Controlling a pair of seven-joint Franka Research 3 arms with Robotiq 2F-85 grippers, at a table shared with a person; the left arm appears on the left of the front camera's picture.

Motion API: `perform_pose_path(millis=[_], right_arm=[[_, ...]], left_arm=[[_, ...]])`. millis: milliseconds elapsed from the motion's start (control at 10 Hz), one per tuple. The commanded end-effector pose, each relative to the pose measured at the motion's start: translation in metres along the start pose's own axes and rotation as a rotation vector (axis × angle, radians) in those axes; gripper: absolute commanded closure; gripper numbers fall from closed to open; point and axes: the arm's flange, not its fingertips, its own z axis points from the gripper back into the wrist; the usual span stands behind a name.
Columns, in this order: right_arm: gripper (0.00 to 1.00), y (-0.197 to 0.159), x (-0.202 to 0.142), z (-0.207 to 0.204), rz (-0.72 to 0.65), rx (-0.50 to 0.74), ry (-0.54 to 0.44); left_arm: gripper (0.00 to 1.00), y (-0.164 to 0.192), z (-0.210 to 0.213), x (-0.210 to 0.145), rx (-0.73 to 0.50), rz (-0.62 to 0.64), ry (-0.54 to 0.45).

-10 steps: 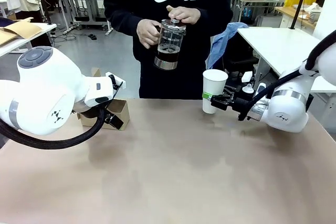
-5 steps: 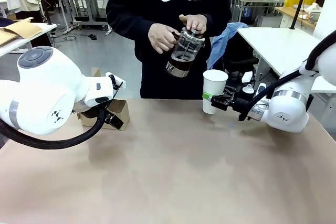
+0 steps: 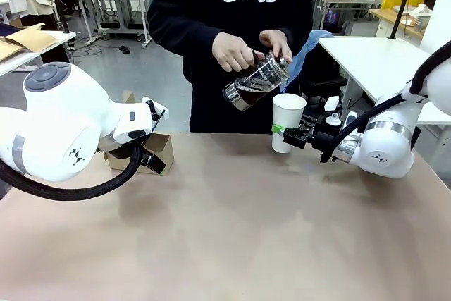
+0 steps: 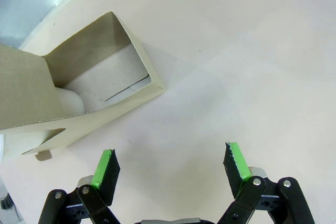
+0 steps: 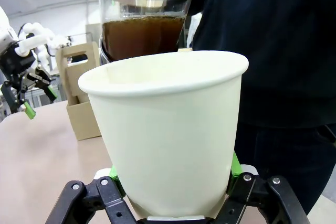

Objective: Pour a drink into a cup and package it in a carrier.
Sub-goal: When a person places the Paper Cup Lid on the 600 ml Paper Cup , lift the 600 ml Paper Cup.

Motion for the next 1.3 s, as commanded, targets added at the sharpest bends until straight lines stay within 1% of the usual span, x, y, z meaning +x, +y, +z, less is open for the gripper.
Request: perform_pose_path(millis=[0, 1200], right_arm=[[0.19, 0.0003, 0.0007, -0.0006, -0.001, -0.004, -0.003], [0.19, 0.0003, 0.0007, -0.0006, -0.001, -0.004, -0.003]], left_arm=[[0.00, 0.0004, 0.0003, -0.0002, -0.001, 0.001, -0.001], [0.00, 0.0004, 0.0003, -0.0002, -0.001, 0.001, -0.001]])
